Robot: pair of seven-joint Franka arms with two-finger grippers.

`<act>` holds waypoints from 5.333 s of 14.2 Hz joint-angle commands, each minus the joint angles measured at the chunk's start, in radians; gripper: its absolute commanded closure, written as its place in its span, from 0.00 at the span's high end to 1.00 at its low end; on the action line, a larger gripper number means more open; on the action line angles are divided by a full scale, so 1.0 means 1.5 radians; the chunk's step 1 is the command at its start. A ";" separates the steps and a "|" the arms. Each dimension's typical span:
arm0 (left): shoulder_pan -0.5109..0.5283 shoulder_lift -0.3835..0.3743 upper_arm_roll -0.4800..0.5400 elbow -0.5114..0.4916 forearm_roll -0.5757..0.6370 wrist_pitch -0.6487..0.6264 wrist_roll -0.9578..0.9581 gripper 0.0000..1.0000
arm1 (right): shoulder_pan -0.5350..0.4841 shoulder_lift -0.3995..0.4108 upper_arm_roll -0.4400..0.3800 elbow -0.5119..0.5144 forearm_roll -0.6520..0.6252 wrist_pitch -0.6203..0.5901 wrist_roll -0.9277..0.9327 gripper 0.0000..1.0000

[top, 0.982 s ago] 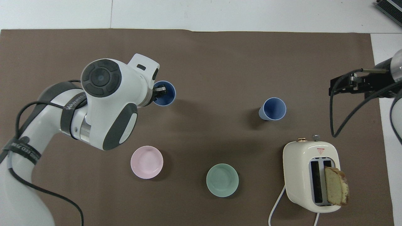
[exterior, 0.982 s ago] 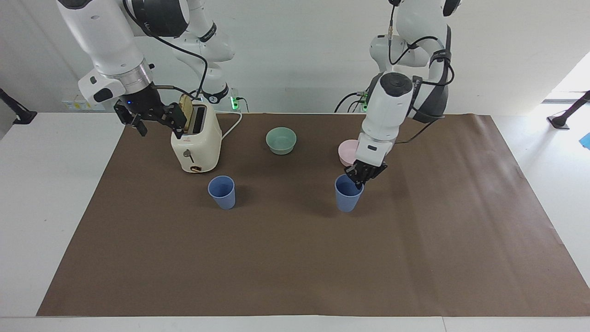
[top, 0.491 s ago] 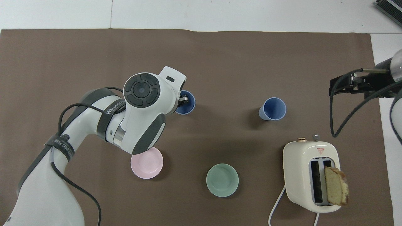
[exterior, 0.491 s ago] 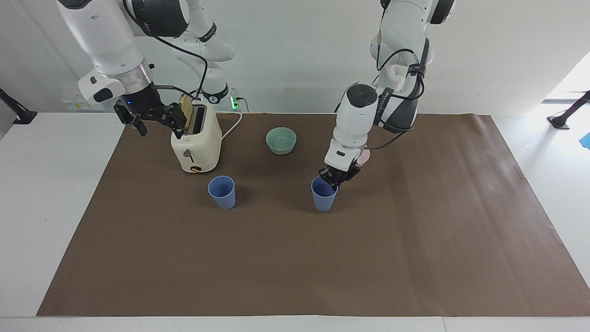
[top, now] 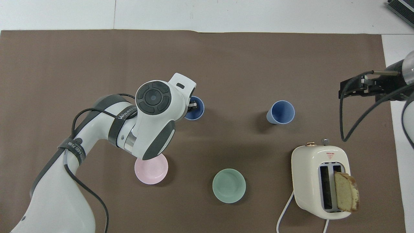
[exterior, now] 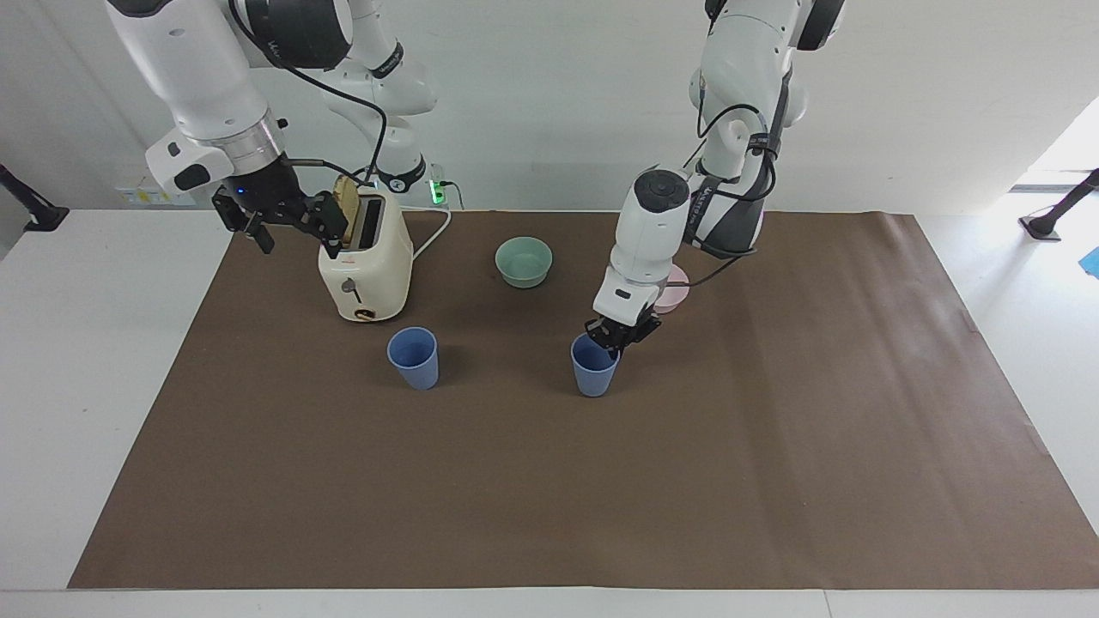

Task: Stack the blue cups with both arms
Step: 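Lift the blue cup with the left gripper and carry it toward the table center, then set the blue cup down and open the left gripper, then withdraw the left gripper while the right gripper reaches the other cup, then grasp the second blue cup with the right gripper, then carry the held blue cup with the right gripper over the placed cup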

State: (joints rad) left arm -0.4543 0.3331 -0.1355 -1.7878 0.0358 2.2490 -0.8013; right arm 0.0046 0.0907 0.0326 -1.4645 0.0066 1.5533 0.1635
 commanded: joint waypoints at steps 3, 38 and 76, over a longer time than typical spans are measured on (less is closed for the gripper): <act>-0.006 -0.004 0.013 -0.006 0.018 0.012 -0.005 1.00 | -0.010 -0.013 0.007 -0.017 -0.002 0.010 -0.015 1.00; 0.307 -0.284 0.028 0.160 -0.049 -0.482 0.528 1.00 | 0.049 0.106 0.013 -0.323 0.014 0.387 -0.016 0.13; 0.310 -0.289 0.028 0.157 -0.049 -0.508 0.526 1.00 | 0.285 0.270 0.104 0.098 0.000 0.277 0.337 0.00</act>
State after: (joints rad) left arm -0.0065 -0.0842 -0.0858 -1.5485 -0.0265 1.5013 -0.0191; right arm 0.4348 0.4640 0.1831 -1.3492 0.0147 1.9654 0.6455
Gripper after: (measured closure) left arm 0.000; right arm 0.956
